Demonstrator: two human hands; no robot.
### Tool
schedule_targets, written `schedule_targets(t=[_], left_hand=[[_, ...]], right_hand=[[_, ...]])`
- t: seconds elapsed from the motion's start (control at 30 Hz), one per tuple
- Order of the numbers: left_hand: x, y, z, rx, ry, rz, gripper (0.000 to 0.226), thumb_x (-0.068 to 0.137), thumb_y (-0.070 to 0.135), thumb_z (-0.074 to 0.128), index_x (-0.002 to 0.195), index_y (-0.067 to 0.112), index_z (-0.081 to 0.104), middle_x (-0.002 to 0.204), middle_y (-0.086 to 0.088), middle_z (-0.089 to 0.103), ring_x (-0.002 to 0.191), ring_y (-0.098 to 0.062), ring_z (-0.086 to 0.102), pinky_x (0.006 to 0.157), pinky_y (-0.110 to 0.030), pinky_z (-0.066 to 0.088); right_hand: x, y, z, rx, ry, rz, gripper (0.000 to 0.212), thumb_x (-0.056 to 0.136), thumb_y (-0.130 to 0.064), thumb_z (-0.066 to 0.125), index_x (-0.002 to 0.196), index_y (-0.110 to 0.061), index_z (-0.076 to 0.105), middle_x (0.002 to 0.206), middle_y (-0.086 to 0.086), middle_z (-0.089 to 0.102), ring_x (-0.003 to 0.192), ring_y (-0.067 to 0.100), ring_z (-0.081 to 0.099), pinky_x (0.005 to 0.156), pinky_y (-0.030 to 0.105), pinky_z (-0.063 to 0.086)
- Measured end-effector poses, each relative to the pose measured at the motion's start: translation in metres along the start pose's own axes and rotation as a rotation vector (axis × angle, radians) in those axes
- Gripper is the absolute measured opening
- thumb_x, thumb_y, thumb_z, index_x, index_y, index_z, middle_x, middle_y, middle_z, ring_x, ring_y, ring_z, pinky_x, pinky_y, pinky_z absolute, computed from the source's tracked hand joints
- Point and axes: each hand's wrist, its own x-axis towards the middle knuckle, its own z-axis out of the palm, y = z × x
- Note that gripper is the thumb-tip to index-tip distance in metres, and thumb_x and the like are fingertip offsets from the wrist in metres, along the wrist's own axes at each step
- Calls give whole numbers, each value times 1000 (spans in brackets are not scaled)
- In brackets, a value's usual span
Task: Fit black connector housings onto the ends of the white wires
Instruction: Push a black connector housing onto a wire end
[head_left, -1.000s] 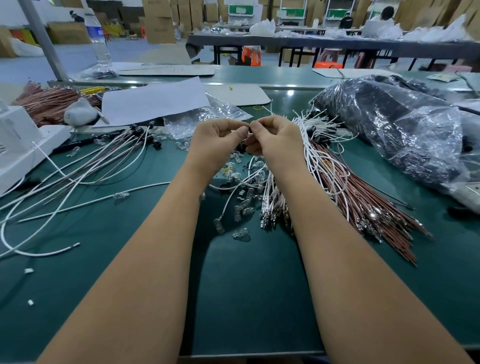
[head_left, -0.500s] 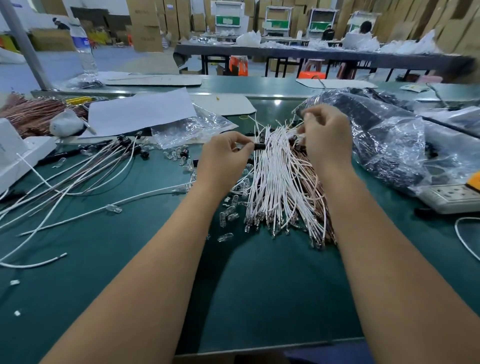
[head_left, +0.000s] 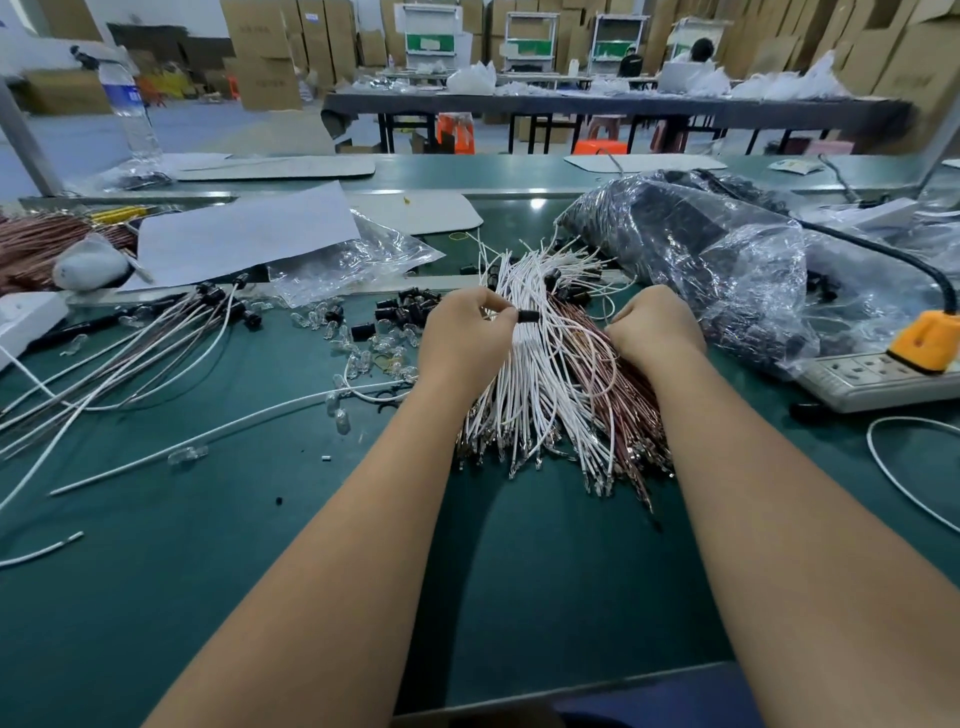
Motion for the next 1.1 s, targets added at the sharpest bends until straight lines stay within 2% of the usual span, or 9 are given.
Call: schedule_targets(t=[0.1, 0.23, 0.37, 0.47, 0.57, 0.73, 0.83, 0.9, 1.1], left_hand=[[3, -2, -3, -62, -10, -28, 14, 92, 20, 58, 97, 11, 69, 63, 2, 53, 49, -15, 41, 52, -27, 36], [4, -2, -11, -82, -28, -18, 10, 92, 19, 60, 93, 13, 68, 67, -1, 54, 52, -15, 42, 53, -30, 39], [8, -8, -27, -121, 68, -28, 9, 92, 17, 60, 92, 14, 68, 67, 4, 59, 44, -5, 45, 42, -18, 35], [9, -16, -35, -102, 143, -41, 11, 92, 18, 59, 94, 13, 69, 67, 8, 59, 45, 0, 47, 46, -17, 37], [8, -20, -38, -136, 174, -58, 12, 92, 18, 60, 95, 12, 70, 73, 7, 61, 58, -7, 50, 57, -25, 43], [9, -26, -58, -241, 189, -35, 9, 91, 19, 63, 93, 14, 70, 76, 2, 65, 63, -6, 54, 59, -16, 46], [12, -32, -70, -287, 217, -40, 9, 90, 18, 64, 83, 21, 69, 71, 7, 63, 57, 5, 53, 57, -10, 44], [11, -35, -74, -280, 233, -39, 10, 90, 16, 64, 82, 21, 69, 68, 9, 62, 52, 8, 51, 54, -6, 41], [5, -42, -80, -302, 188, -67, 8, 91, 14, 64, 85, 18, 68, 73, 5, 62, 64, -3, 53, 58, -7, 46]], right_hand=[[-2, -3, 2, -66, 9, -11, 4, 80, -5, 54, 77, -8, 55, 78, 7, 58, 69, 25, 55, 58, 29, 39], [-2, -4, -2, -84, -33, -32, 15, 84, -5, 50, 72, -10, 43, 74, 6, 49, 62, 19, 45, 52, 27, 31], [-5, -15, -14, 112, 127, -27, 3, 93, -4, 45, 90, -5, 45, 83, 7, 47, 65, 21, 43, 50, 28, 27], [-12, -41, -11, 309, 259, -132, 14, 91, 6, 43, 99, -3, 52, 86, 6, 53, 70, 15, 50, 55, 25, 38], [-36, -76, 10, 498, 203, -327, 20, 90, 5, 45, 101, -4, 58, 84, 1, 55, 71, 10, 51, 62, 21, 44], [-63, -94, 48, 789, -28, -334, 24, 88, -4, 49, 92, -19, 68, 68, -11, 58, 44, -2, 44, 42, 14, 35], [-63, -94, 47, 906, -34, -332, 16, 87, -8, 60, 87, -19, 72, 55, -13, 55, 39, -2, 41, 42, 12, 35], [-64, -94, 46, 946, -41, -341, 10, 87, -9, 66, 87, -16, 73, 64, -2, 57, 41, -3, 41, 43, 9, 37], [-68, -90, 47, 944, 5, -286, 16, 87, -12, 61, 78, -24, 66, 71, -5, 56, 50, -2, 44, 51, 15, 37]])
